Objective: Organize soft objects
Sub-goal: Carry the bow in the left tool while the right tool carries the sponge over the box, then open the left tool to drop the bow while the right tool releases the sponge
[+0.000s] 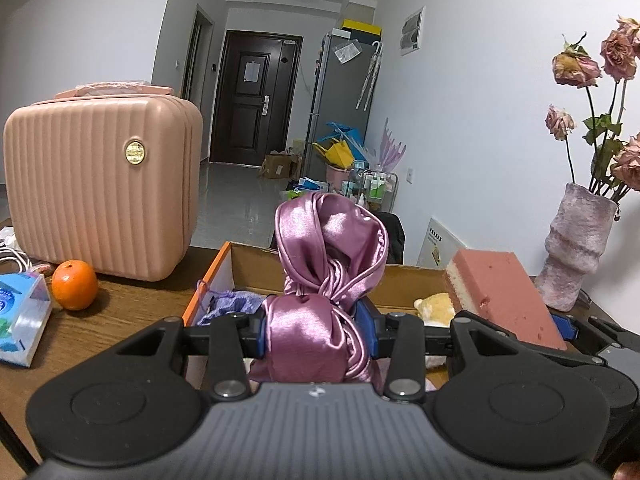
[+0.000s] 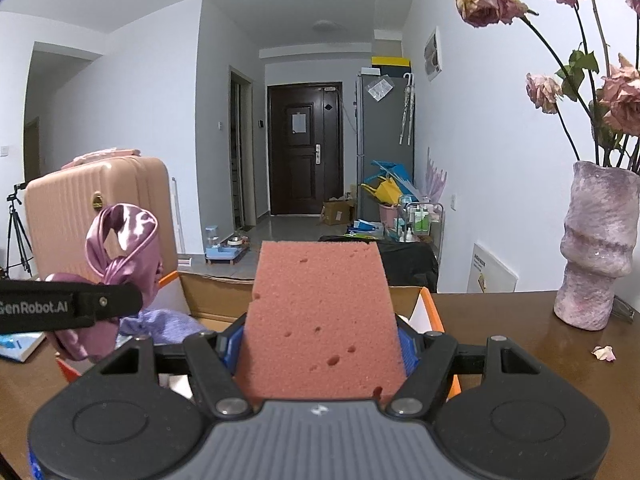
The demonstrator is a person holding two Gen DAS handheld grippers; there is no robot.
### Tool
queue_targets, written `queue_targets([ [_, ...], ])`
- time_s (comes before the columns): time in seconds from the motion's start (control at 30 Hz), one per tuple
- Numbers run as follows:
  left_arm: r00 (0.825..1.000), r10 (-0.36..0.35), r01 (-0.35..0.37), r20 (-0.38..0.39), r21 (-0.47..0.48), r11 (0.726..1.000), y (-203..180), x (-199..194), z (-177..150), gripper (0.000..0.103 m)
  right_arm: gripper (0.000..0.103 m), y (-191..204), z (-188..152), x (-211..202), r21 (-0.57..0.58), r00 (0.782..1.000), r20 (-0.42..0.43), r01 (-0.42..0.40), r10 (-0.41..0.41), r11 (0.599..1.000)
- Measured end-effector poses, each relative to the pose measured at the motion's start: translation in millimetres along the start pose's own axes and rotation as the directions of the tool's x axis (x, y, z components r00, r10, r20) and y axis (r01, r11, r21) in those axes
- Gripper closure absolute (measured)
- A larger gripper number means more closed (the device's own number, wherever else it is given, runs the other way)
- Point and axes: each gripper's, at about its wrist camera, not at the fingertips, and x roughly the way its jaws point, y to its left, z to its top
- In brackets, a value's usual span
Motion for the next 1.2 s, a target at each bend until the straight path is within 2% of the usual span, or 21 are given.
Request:
queue_targets([
  [0.57, 1.0, 0.019, -0.019, -0.016, 0.009, 1.0, 1.7, 39.5, 9.6, 0.061, 0.034, -7.1, 4.5, 37.5, -0.001, 1.0, -0.019, 0.022, -0.022, 1.0],
  [1.2, 0.998, 0.039, -0.038, -0.045, 0.037, 0.999, 4.6, 68.8, 10.8, 0.06, 0.034, -2.2, 1.2, 54.2, -0.034, 0.999, -0.043, 0.028, -0.03, 0.999],
])
